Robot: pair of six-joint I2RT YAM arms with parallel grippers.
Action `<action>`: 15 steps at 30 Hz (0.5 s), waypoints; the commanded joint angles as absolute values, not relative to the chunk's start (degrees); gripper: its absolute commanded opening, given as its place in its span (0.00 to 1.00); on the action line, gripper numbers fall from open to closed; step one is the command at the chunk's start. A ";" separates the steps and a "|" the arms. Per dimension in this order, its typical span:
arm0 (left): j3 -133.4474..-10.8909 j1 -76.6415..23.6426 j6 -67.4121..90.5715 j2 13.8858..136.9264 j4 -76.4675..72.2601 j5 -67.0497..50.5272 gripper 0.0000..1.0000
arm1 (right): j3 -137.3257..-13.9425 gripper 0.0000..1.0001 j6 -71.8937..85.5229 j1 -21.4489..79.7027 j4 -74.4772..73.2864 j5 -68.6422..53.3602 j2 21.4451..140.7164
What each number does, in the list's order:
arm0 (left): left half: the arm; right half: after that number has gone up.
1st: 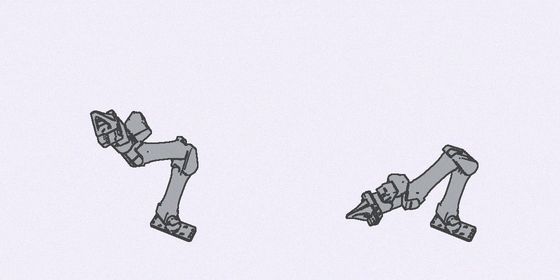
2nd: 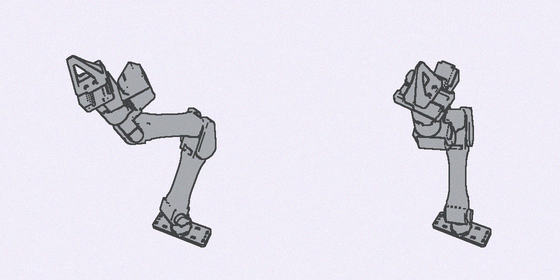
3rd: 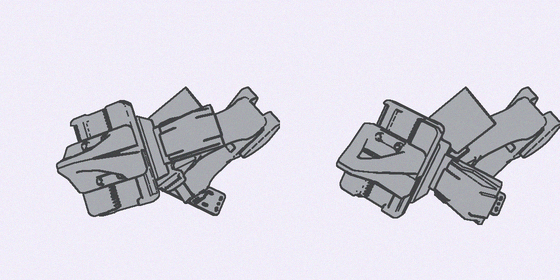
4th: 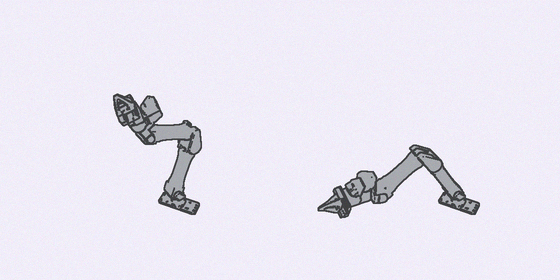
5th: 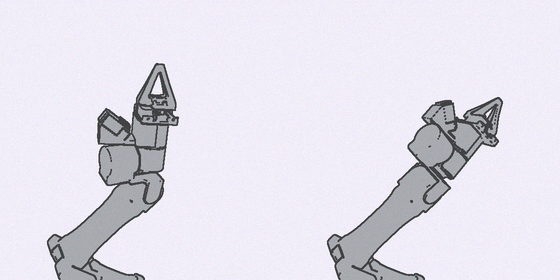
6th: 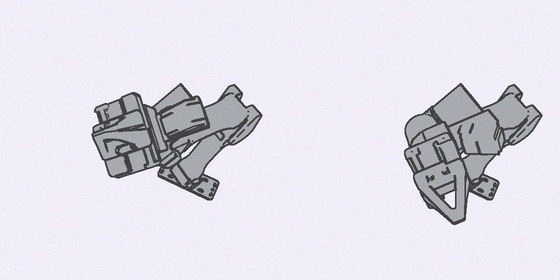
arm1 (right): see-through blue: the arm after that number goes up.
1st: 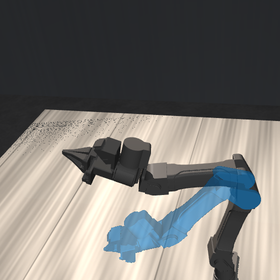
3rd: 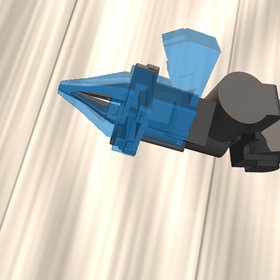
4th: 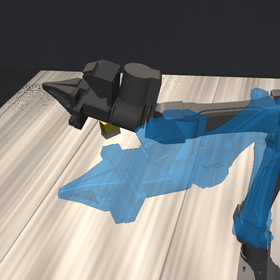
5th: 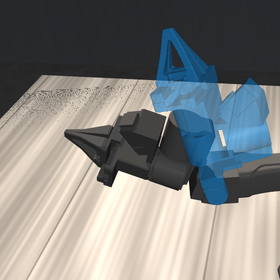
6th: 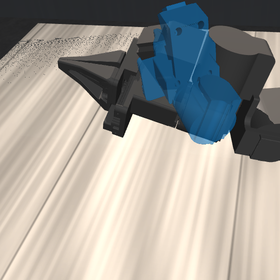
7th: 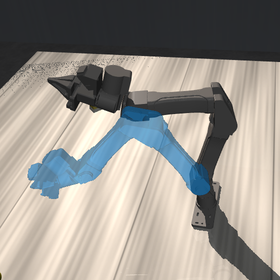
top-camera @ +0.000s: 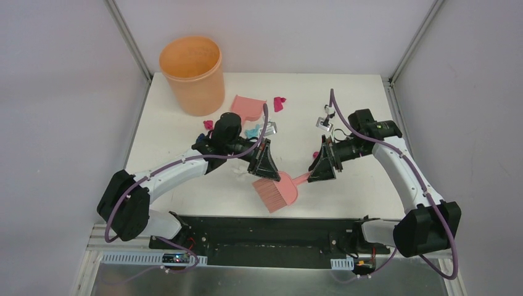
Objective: Sweep away the paper scraps from the table
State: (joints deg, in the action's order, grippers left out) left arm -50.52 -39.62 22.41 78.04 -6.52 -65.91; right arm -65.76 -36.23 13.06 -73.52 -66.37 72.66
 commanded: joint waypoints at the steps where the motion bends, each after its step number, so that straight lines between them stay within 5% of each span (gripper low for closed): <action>1: -50.08 -39.29 24.57 78.46 -12.12 -66.26 0.00 | -65.48 0.76 -38.62 13.36 -74.75 -71.17 72.67; 15: -50.45 -38.76 26.13 80.62 -12.69 -66.15 0.00 | -65.26 0.51 -41.34 13.51 -75.78 -72.10 73.04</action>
State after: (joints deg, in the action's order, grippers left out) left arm -49.98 -39.27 25.02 80.05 -9.23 -65.91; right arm -65.21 -38.24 13.13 -74.98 -69.63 72.93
